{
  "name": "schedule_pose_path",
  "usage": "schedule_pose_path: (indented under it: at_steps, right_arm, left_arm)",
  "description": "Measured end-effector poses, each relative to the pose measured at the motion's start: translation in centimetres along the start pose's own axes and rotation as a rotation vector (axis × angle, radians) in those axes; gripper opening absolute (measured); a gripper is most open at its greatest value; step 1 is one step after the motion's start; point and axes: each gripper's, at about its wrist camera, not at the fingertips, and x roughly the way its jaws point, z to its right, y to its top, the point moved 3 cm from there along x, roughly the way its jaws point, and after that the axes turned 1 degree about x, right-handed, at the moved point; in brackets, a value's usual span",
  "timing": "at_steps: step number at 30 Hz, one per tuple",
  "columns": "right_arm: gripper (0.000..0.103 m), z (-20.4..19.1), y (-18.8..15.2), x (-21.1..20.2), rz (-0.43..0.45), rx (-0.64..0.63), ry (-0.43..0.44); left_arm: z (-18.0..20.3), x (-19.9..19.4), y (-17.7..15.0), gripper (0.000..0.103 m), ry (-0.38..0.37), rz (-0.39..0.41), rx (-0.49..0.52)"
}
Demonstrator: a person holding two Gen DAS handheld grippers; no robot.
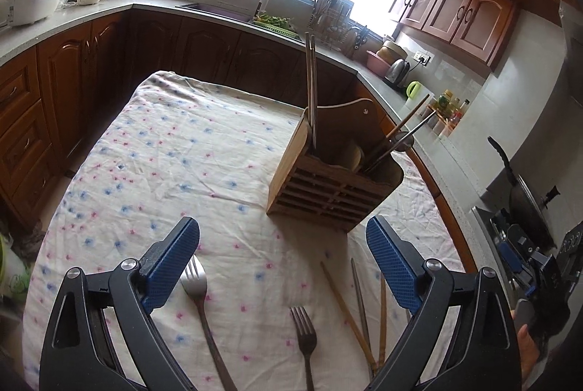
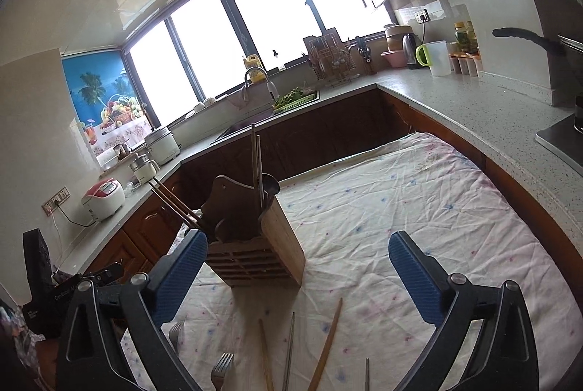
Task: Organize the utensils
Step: 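Move both open tools back down toward the remaining chopsticks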
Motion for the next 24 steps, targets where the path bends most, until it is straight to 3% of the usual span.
schedule_pose_path:
  at_steps: [11, 19, 24]
  right_arm:
    - [0.101, 4.0, -7.0, -3.6, -0.139, -0.011, -0.118]
    - [0.103, 4.2, -9.8, -3.1, -0.295, -0.079, -0.292]
    - [0.103, 3.5, -10.0, -4.3, -0.251, -0.116, -0.192]
  left_arm:
    - [0.0, 0.8, -7.3, 0.095, -0.007, -0.150, -0.010]
    - [0.3, 0.7, -8.9, 0.095, 0.009, -0.179, -0.002]
    - [0.5, 1.0, -9.2, 0.095, 0.015, -0.198, 0.005]
